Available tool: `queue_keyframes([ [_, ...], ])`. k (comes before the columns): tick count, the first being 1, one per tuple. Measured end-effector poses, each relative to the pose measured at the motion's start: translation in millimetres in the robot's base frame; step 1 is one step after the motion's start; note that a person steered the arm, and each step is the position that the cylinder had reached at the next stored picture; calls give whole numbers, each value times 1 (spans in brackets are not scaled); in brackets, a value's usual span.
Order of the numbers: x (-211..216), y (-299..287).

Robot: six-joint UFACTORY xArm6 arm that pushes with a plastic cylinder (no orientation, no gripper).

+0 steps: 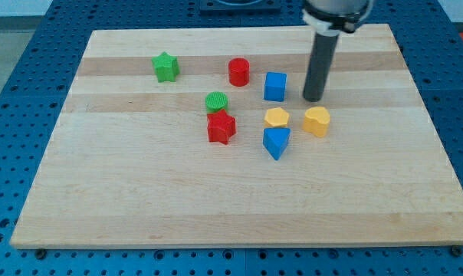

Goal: Push the blue cube a bit up

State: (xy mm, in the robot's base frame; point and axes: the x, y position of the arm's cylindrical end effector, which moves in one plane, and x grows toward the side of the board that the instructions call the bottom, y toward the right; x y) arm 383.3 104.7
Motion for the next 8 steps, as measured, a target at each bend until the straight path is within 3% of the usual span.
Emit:
queue_keyframes([
  [2,18,-39],
  [4,10,-79],
  [6,6,-31],
  [8,-13,-56],
])
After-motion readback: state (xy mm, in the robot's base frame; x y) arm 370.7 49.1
